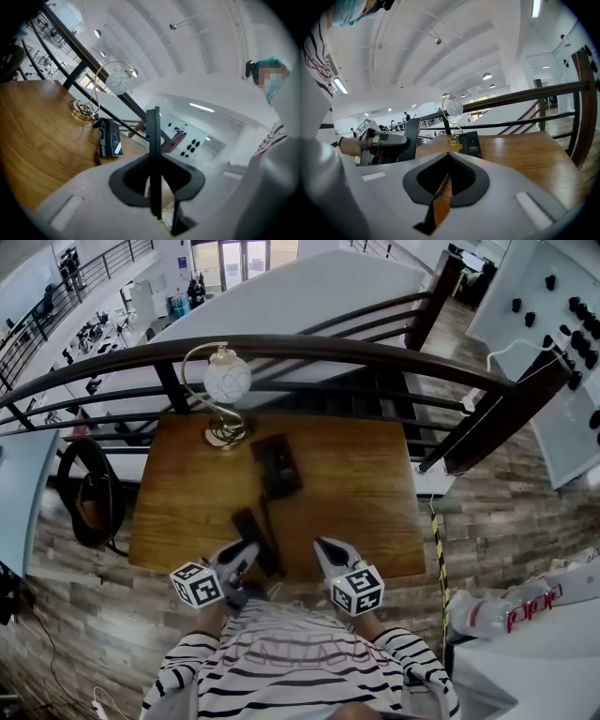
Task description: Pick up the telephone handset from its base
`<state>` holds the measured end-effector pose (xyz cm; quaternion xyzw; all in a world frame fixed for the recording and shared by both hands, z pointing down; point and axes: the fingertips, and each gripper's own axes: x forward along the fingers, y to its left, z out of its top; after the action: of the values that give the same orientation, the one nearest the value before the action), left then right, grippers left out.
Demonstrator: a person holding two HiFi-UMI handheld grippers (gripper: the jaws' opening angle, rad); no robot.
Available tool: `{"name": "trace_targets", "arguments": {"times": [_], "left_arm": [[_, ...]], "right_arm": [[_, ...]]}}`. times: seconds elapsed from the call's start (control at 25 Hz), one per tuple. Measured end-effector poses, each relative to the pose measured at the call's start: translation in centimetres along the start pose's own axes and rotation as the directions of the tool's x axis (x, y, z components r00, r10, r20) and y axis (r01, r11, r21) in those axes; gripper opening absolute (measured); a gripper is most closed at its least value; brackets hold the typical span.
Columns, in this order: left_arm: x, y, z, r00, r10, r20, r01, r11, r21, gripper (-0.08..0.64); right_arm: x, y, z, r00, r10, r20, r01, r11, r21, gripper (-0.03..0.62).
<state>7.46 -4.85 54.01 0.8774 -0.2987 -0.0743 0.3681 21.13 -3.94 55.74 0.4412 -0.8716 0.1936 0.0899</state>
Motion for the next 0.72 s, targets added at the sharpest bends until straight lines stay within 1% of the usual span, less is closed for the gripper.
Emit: {"name": "trace_targets", "arguments": {"times": [0.36,0.72], "left_arm": [[-0.5,-1.0,-1.9,1.0,0.007,-0.024,-0.008,1.0,-0.007,0.071],[-0.9,-1.5,-2.8,0.999,0.008,-0.033,-0.009,1.0,-0.025,0.071]], "right_arm": [[-1.5,1.1,-1.9,0.999,0.011,-0.039,-0.011,1.0,-0.01,0.002],[-2.4,1.2,-2.5,0.998,-0.012,-0.06,0.01,1.0,-0.021,0.002]]}}
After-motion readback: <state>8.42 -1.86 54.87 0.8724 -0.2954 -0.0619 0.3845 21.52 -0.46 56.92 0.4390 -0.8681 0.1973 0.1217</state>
